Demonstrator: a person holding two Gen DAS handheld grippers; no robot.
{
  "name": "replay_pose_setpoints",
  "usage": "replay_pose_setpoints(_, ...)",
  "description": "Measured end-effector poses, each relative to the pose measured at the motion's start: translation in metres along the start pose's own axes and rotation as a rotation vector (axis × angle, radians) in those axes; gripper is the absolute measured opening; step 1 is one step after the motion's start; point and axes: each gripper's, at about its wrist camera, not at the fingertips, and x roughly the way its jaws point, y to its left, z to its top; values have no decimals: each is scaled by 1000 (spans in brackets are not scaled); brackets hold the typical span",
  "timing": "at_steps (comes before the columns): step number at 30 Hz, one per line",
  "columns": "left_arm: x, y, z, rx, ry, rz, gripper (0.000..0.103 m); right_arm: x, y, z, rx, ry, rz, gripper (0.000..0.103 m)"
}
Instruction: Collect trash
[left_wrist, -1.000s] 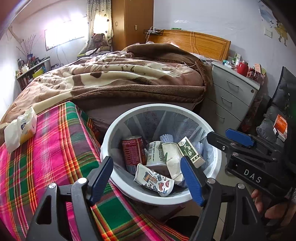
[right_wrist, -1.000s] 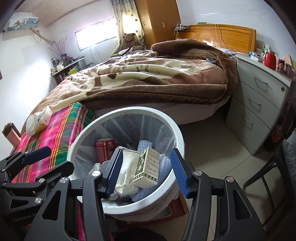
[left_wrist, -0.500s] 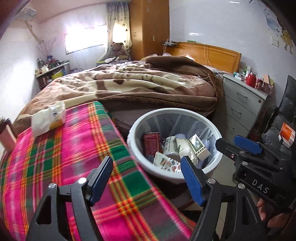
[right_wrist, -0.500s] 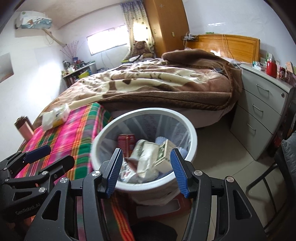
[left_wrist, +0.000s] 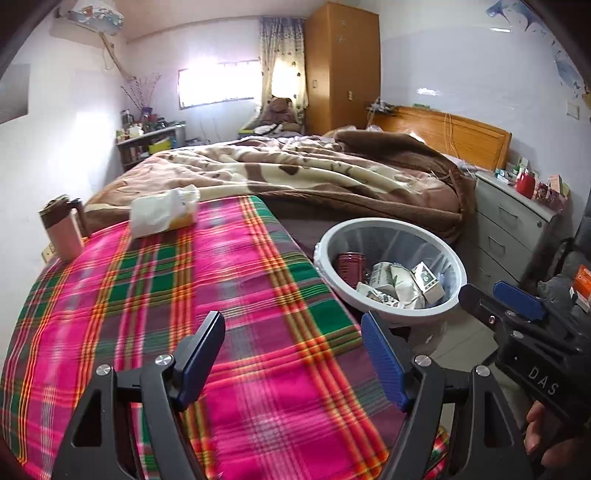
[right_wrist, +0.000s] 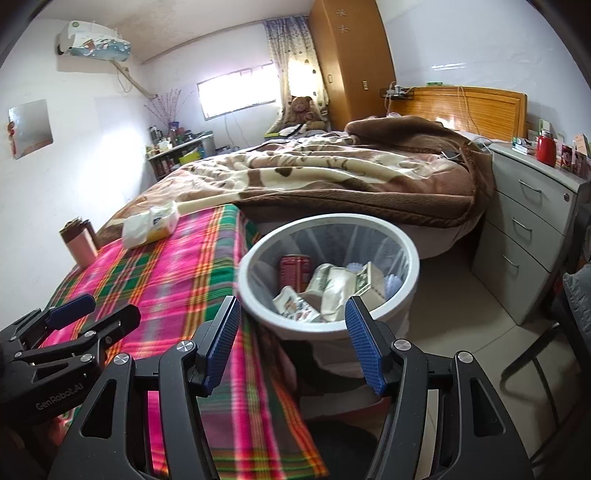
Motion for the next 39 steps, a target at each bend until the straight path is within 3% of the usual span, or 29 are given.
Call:
replay_pose_setpoints(13, -22, 5, -23, -2, -43, 57, 78, -11, 20, -15, -21, -21, 4, 61)
replay_pose_setpoints(39, -32, 7, -25, -22, -54, 52, 78, -20, 29, -18, -30, -35, -15, 61)
